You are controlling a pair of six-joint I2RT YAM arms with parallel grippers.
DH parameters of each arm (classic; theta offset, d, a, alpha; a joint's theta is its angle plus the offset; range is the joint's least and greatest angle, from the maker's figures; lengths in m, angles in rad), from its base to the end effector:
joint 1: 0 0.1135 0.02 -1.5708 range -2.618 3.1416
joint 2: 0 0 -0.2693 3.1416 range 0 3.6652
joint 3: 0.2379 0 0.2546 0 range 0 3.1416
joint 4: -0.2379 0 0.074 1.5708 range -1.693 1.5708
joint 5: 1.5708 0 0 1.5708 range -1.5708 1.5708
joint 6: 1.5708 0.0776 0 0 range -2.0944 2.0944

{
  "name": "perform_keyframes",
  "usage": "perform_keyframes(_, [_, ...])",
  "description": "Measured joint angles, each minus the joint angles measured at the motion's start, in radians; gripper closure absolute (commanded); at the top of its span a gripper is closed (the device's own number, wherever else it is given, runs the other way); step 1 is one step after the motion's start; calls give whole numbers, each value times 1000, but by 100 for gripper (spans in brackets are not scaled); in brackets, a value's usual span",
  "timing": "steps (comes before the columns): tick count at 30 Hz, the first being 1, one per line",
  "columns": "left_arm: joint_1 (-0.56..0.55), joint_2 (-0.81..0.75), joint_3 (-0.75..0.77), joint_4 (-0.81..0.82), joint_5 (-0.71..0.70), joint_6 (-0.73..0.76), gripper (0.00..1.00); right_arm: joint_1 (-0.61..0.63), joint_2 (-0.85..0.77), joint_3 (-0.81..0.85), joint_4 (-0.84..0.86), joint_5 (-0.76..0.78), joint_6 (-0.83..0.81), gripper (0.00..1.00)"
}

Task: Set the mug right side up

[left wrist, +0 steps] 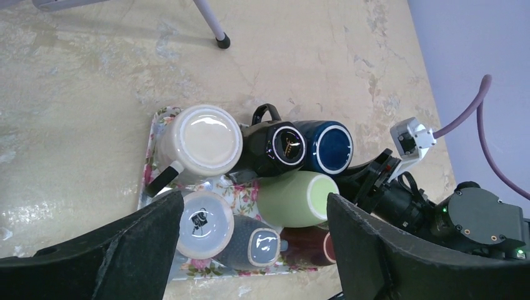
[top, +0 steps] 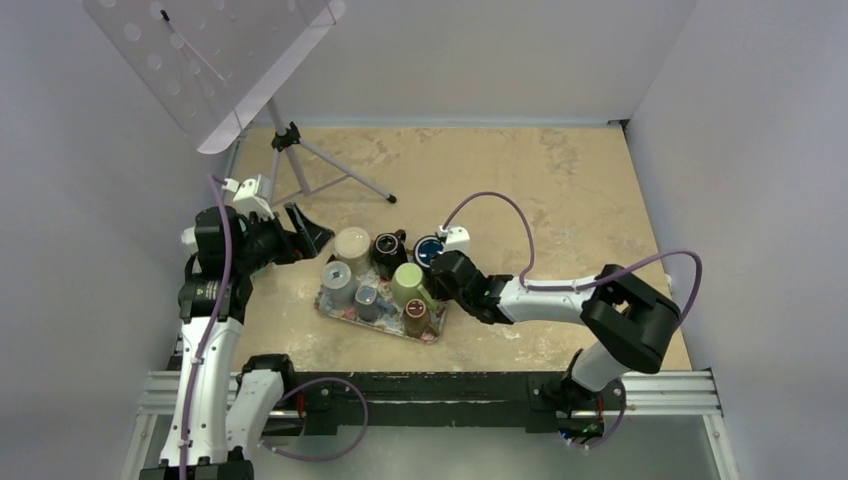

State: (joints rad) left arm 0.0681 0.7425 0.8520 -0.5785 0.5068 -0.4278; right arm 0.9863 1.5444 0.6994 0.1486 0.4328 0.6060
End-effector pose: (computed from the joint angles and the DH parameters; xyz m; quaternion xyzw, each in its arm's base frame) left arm 0.1896 -0.0248 0.3181 -0.0752 0.8318 -0.3008 0.4604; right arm 0.2108 0.2596 0.1448 -0.0780 0.8860 0.1595 0.4283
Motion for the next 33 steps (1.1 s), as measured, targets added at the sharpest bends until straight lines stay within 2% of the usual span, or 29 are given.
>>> perform_keyframes(2, [-2, -2, 0, -2, -2, 0, 18, 1, 14, 6, -3, -2, 10, 77])
perform_keyframes(5, [-7, -8, -6, -6, 0, 0, 23, 10, 7, 6, 0, -4, 21, 100])
perform_keyframes(9, [-15, -8, -18, -7, 22, -3, 32, 11, 1, 24, -25, 0, 34, 100])
perform_keyframes(13, [-29, -9, -19, 1, 77, -13, 32, 8, -18, 43, -88, -5, 42, 100])
perform_keyframes(18, [-55, 9, -19, 55, 185, -54, 32, -33, -200, 21, -164, -63, 59, 100])
perform_keyframes(22, [-119, 67, -19, 134, 238, -137, 27, -168, -436, -35, -85, -224, 81, 100])
perform_keyframes(26, [-221, 184, -7, 266, 279, -268, 20, -278, -575, -63, 12, -359, 114, 100])
perform_keyframes(33, [-352, 469, 192, 473, 359, -470, 17, -341, -573, -64, 266, -633, 248, 100])
